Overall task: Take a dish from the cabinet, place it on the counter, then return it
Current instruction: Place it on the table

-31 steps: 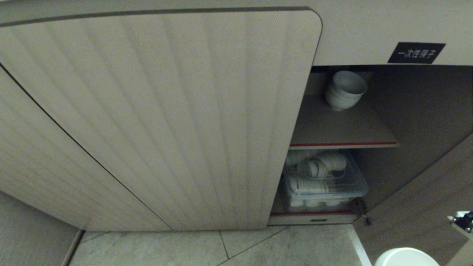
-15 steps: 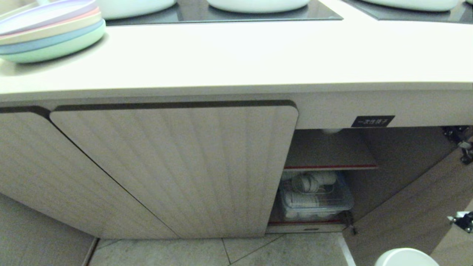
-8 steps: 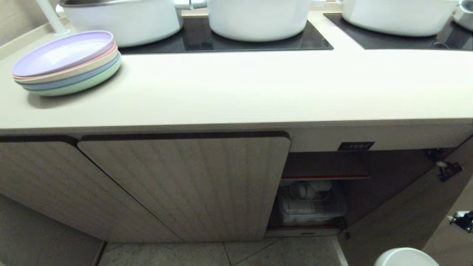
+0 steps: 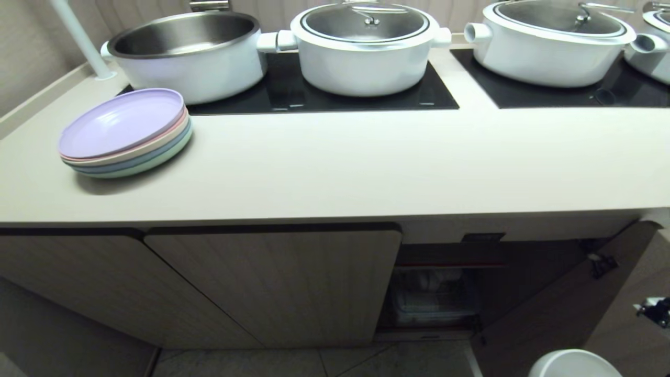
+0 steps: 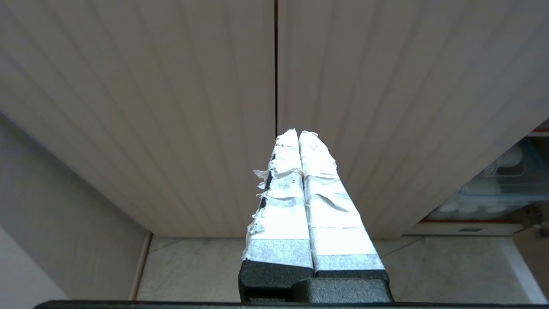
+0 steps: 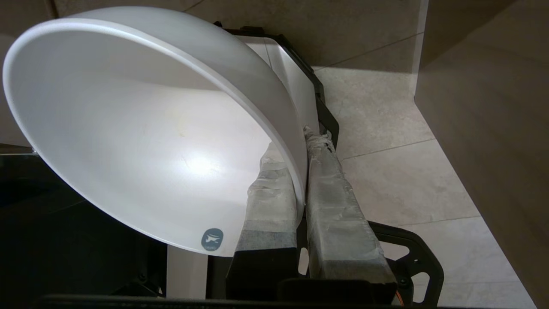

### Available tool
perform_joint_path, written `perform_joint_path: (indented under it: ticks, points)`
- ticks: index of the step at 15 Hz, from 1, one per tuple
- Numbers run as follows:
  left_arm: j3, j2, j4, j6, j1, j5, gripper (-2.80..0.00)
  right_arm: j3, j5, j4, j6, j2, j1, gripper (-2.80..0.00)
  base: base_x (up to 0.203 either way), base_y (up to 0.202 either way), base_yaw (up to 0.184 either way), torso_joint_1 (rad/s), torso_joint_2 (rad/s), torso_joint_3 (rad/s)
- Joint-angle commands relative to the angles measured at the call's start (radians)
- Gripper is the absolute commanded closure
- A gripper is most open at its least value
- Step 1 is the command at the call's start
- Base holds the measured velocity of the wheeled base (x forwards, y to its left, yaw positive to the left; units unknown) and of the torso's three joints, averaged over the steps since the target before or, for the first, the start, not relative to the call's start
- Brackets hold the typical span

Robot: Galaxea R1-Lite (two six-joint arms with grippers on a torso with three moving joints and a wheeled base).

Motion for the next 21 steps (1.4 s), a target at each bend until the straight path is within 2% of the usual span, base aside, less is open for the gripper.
perform_joint_path:
  ticks: [1, 7, 21]
  points:
    - [0.0, 0.0, 0.0, -0.002, 0.0, 0.0, 0.0, -0.001, 0.001, 0.002, 0.001, 0.0, 0.001, 0.0, 0.0, 0.0, 0.0, 0.271, -0.59, -0.3]
    - [0.0, 0.0, 0.0, 0.0, 0.0, 0.0, 0.0, 0.0, 0.001, 0.002, 0.001, -0.008, 0.001, 0.0, 0.0, 0.0, 0.0, 0.266, -0.56, -0.296]
    - [0.0, 0.0, 0.0, 0.0, 0.0, 0.0, 0.0, -0.002, 0.0, 0.002, 0.001, -0.006, 0.004, 0.0, 0.0, 0.0, 0.0, 0.17, -0.34, -0.176]
